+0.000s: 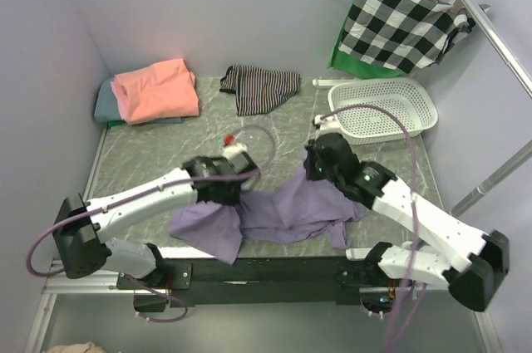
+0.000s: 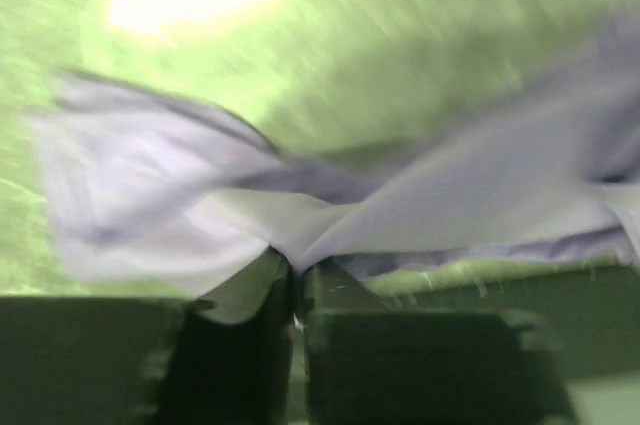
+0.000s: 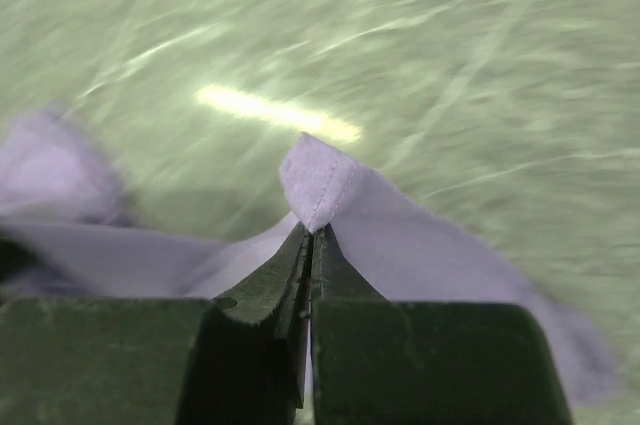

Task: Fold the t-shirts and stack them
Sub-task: Flatten the tshirt out

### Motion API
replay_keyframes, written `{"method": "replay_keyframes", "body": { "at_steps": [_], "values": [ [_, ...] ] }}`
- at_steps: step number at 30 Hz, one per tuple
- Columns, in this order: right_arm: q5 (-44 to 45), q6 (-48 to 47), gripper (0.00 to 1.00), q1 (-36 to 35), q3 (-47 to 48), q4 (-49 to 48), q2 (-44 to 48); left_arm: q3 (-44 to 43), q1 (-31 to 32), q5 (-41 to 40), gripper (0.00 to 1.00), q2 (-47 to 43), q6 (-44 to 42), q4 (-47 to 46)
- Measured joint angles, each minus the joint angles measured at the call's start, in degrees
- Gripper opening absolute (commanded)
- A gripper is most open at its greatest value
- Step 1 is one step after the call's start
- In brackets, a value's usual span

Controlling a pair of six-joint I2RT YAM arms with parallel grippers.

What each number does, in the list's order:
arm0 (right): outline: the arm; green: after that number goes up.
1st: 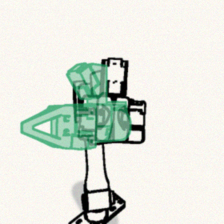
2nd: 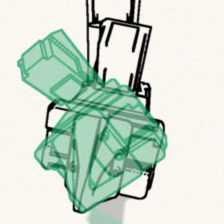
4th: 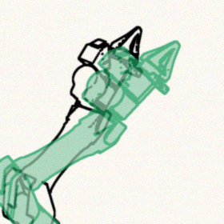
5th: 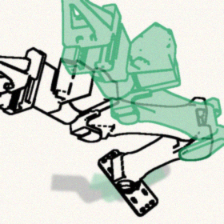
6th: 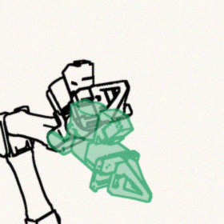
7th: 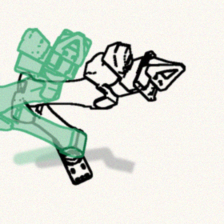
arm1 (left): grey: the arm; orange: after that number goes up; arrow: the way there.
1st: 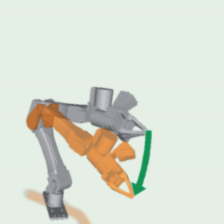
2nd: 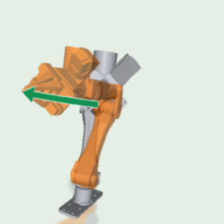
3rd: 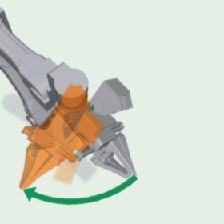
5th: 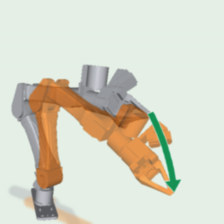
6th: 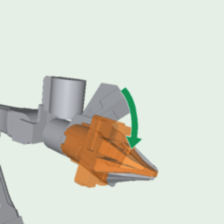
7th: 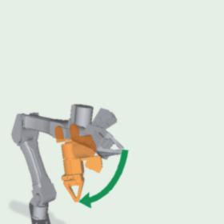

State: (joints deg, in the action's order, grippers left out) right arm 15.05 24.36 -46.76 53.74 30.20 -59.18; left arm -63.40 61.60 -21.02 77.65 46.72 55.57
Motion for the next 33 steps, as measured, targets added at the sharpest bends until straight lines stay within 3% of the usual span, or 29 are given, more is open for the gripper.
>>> {"method": "replay_keyframes", "body": {
  "at_steps": [4,7,13,15,16,18,19,20,22,24,29,33],
  "values": [
    [0.90,-2.84,0.00,8.15,0.96,-3.78,-8.13,-1.77,-13.31,-1.05,0.22,1.07,-6.01,-1.40],
    [1.25,-4.35,0.00,11.89,4.42,-6.27,-15.54,-8.04,-21.55,-2.25,0.21,7.37,-10.84,-1.73],
    [1.46,-6.23,0.00,17.29,19.74,-12.63,-33.05,-24.90,-30.25,-2.67,0.10,23.85,-18.47,-5.20],
    [2.62,-6.54,0.00,18.78,25.59,-14.97,-39.45,-30.16,-32.57,-2.32,0.16,28.28,-20.33,-5.95],
    [3.17,-6.67,0.01,19.39,27.85,-15.74,-42.12,-32.72,-33.75,-2.25,0.30,30.32,-21.11,-5.92],
    [4.31,-6.80,0.23,20.61,33.27,-16.04,-47.91,-36.61,-35.54,-2.21,0.45,33.27,-22.45,-5.97],
    [4.59,-6.80,0.45,21.24,36.61,-15.69,-51.01,-37.46,-36.39,-2.14,0.51,33.92,-22.99,-6.16],
    [4.85,-6.84,0.49,21.97,40.33,-15.56,-54.58,-37.38,-36.92,-1.97,0.60,34.01,-23.56,-6.23],
    [5.33,-6.93,0.60,23.04,46.64,-14.60,-60.33,-35.17,-37.53,-1.20,0.68,32.76,-24.00,-6.91],
    [4.96,-7.08,0.63,23.74,48.46,-13.94,-62.62,-29.24,-37.48,1.55,0.71,29.16,-24.24,-8.52],
    [-2.99,-6.54,0.65,24.04,33.77,-15.08,-53.86,-10.45,-36.26,13.38,0.72,12.39,-23.45,-9.35],
    [-9.81,-5.79,0.66,21.27,25.11,-13.38,-43.87,-3.02,-32.76,20.70,0.71,2.12,-22.12,-9.46]
  ]
}}
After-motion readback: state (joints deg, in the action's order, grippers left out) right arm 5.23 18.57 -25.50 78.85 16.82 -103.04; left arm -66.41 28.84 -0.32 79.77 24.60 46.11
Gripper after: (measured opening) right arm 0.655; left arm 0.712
